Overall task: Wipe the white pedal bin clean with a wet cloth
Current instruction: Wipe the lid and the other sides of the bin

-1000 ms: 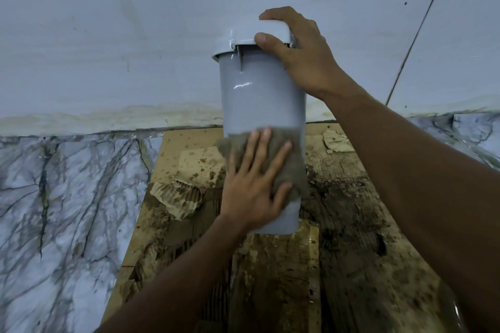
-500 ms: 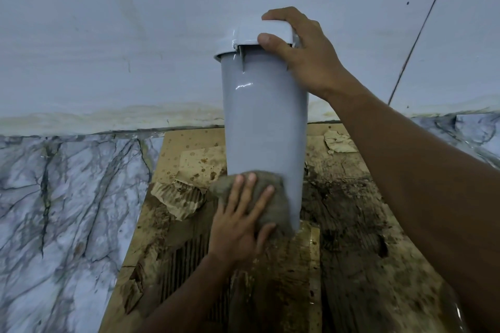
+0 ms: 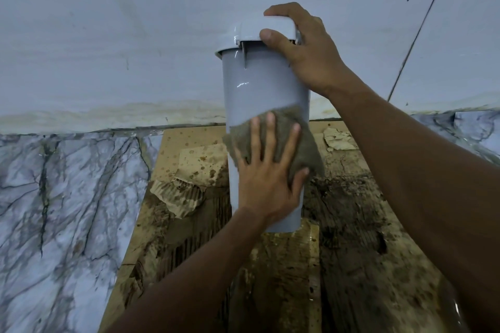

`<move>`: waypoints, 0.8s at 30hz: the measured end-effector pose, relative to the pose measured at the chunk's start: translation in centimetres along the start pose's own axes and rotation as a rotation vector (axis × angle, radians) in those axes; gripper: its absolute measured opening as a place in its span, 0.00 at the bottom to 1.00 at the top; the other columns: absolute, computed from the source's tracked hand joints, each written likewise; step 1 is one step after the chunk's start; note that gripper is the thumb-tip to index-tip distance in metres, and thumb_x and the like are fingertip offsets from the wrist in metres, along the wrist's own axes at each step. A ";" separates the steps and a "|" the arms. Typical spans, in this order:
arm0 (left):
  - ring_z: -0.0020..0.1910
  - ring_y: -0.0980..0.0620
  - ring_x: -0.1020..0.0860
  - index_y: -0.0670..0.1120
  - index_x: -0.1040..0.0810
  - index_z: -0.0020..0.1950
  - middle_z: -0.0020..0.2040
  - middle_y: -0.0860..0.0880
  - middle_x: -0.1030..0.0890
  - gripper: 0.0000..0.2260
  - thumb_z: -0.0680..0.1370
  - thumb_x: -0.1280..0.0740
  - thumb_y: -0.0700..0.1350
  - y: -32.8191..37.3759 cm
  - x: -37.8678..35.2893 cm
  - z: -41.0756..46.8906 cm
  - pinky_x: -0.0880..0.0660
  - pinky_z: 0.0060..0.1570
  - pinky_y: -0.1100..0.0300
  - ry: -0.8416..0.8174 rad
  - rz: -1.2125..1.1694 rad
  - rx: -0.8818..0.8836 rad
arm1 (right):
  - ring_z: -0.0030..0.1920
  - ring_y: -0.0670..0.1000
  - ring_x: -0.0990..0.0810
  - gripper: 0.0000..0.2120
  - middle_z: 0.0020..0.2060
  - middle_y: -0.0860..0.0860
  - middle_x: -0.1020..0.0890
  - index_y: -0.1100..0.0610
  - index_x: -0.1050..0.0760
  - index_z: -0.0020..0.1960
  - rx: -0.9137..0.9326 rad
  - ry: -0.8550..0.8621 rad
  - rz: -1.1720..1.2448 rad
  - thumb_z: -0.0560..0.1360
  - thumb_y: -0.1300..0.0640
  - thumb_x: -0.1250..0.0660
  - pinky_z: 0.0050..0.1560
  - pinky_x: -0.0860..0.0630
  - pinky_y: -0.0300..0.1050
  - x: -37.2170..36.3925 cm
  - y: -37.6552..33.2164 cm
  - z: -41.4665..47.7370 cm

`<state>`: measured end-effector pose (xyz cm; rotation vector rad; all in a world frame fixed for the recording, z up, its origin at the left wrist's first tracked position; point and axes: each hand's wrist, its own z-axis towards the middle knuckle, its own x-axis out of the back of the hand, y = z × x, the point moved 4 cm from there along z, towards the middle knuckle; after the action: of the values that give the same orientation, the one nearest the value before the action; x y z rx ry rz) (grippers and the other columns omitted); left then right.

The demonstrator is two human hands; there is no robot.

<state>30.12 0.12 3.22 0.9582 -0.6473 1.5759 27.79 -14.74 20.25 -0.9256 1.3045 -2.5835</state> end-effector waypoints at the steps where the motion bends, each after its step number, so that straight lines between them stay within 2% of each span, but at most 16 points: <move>1: 0.82 0.39 0.60 0.53 0.47 0.84 0.84 0.42 0.57 0.35 0.81 0.42 0.65 0.2 -0.6 -1.5 0.61 0.76 0.32 -0.018 0.004 -0.049 | 0.65 0.46 0.31 0.18 0.55 0.33 0.25 0.38 0.26 0.60 0.005 0.000 0.004 0.73 0.34 0.35 0.69 0.33 0.55 0.0 0.0 0.0; 4: 0.83 0.41 0.60 0.53 0.48 0.84 0.84 0.45 0.59 0.35 0.81 0.44 0.67 -0.6 -1.6 -5.0 0.56 0.76 0.32 -0.038 0.031 -0.100 | 0.66 0.45 0.30 0.19 0.59 0.34 0.24 0.38 0.26 0.60 0.014 -0.007 0.007 0.71 0.33 0.35 0.69 0.32 0.56 0.0 -0.2 -0.1; 9: 0.81 0.32 0.59 0.50 0.57 0.84 0.83 0.40 0.59 0.43 0.77 0.47 0.71 -4.3 -0.1 -3.7 0.66 0.72 0.26 0.015 0.090 0.127 | 0.64 0.44 0.30 0.20 0.54 0.33 0.25 0.41 0.26 0.62 0.005 -0.002 0.000 0.73 0.36 0.34 0.69 0.32 0.54 -0.2 -0.2 0.1; 12: 0.81 0.35 0.62 0.45 0.56 0.84 0.83 0.36 0.58 0.44 0.79 0.44 0.69 -4.7 1.1 -0.6 0.64 0.75 0.28 0.057 0.043 0.163 | 0.64 0.45 0.29 0.20 0.52 0.33 0.25 0.41 0.25 0.61 0.007 0.011 0.002 0.73 0.36 0.34 0.68 0.31 0.54 -0.2 -0.2 0.1; 16: 0.82 0.35 0.56 0.42 0.49 0.84 0.82 0.33 0.53 0.40 0.80 0.39 0.64 -3.1 2.3 2.9 0.54 0.78 0.34 0.113 -0.034 0.080 | 0.65 0.46 0.29 0.19 0.52 0.31 0.25 0.41 0.25 0.61 -0.002 0.020 0.014 0.73 0.35 0.34 0.68 0.31 0.54 -0.1 0.0 0.2; 20: 0.82 0.36 0.55 0.48 0.46 0.84 0.83 0.35 0.52 0.36 0.82 0.43 0.64 -0.5 2.5 4.3 0.59 0.79 0.36 0.096 0.046 0.032 | 0.65 0.47 0.29 0.18 0.51 0.30 0.26 0.39 0.26 0.60 -0.002 0.021 0.017 0.72 0.35 0.35 0.68 0.31 0.55 0.0 0.1 0.2; 24: 0.83 0.40 0.56 0.51 0.45 0.84 0.84 0.40 0.54 0.33 0.83 0.42 0.62 1.5 0.0 0.2 0.62 0.79 0.39 -0.024 0.079 -0.257 | 0.65 0.48 0.29 0.16 0.54 0.31 0.24 0.34 0.27 0.57 -0.018 0.006 0.030 0.71 0.33 0.34 0.66 0.28 0.57 0.3 0.2 0.1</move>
<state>28.75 -0.33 3.48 0.7687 -0.8897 1.5080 27.57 -14.99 20.30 -0.8950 1.3354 -2.5577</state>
